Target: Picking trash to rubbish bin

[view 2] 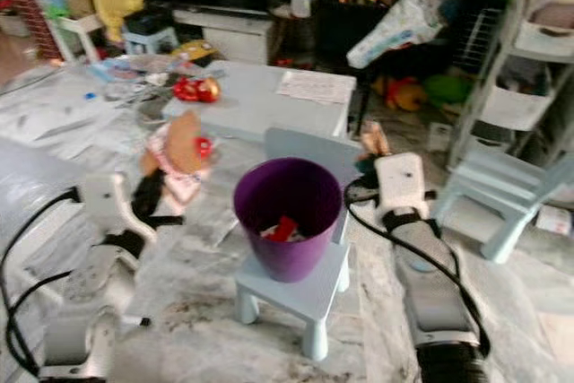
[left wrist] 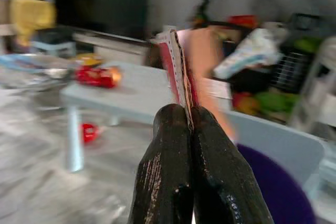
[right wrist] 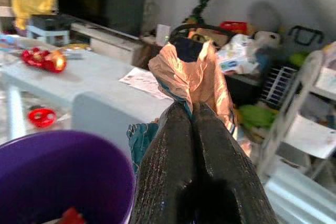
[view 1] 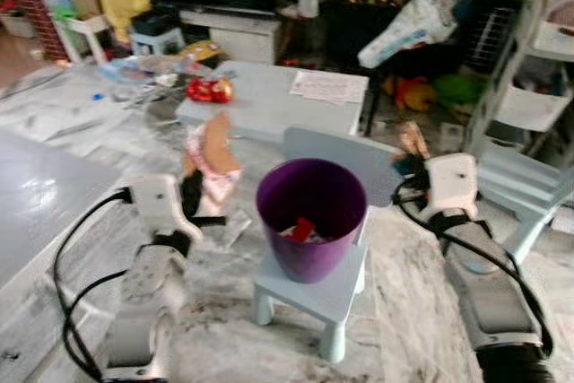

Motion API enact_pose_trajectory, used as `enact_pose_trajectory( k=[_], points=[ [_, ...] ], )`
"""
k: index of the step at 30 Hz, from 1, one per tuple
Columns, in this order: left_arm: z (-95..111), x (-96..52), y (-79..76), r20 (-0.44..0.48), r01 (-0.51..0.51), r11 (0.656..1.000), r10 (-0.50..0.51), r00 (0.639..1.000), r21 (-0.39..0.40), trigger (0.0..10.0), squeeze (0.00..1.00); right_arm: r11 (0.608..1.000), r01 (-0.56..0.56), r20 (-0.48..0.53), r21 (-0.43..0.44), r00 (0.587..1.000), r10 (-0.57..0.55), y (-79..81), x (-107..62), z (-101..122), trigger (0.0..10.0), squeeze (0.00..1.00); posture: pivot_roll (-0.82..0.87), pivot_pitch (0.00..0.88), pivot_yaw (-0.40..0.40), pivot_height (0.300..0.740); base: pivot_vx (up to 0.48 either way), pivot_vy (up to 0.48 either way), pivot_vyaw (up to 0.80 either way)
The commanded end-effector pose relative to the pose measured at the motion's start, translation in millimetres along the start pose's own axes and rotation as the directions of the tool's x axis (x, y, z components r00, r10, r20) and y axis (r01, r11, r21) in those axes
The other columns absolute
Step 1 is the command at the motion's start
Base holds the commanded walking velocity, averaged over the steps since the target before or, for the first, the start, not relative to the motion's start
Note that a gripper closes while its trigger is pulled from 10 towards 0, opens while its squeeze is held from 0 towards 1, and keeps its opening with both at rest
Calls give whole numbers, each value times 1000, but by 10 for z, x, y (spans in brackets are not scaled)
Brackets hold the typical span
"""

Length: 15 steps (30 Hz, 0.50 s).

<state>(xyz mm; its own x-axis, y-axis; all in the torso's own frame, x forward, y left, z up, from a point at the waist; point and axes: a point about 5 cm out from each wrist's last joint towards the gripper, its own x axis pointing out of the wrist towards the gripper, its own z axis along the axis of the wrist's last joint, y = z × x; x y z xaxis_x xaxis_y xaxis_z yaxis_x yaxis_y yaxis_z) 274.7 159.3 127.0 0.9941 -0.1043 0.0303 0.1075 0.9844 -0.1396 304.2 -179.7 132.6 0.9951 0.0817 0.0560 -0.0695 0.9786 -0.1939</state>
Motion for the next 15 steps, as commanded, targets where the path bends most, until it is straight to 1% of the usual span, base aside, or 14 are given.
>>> enact_pose_trajectory(
  k=[1, 2, 5, 15],
  points=[
    [12, -18, 92, -4, -22, 999, 22, 1000, 25, 0, 0, 1000, -23, 32, 7, 999, 23, 84, 35, 86, 0, 0, -43, 26, 1, 740, 319, 0, -550],
    [11, -19, 94, -6, -22, 999, 22, 1000, 24, 0, 0, 1000, -23, 32, 10, 999, 23, 87, 32, 83, 0, 0, -44, 26, 3, 740, 319, 0, -438],
    [9, -17, 98, -7, -24, 999, 24, 1000, 26, 0, 0, 1000, -23, 31, 10, 999, 23, 89, 27, 78, 0, 0, -44, 25, 4, 740, 314, 0, 0],
    [18, -6, 103, -3, -21, 999, 21, 1000, 34, 0, 0, 1000, -27, 35, 10, 999, 27, 112, 29, 77, 0, 0, -38, 20, 11, 740, 0, 0, 0]
  ],
)
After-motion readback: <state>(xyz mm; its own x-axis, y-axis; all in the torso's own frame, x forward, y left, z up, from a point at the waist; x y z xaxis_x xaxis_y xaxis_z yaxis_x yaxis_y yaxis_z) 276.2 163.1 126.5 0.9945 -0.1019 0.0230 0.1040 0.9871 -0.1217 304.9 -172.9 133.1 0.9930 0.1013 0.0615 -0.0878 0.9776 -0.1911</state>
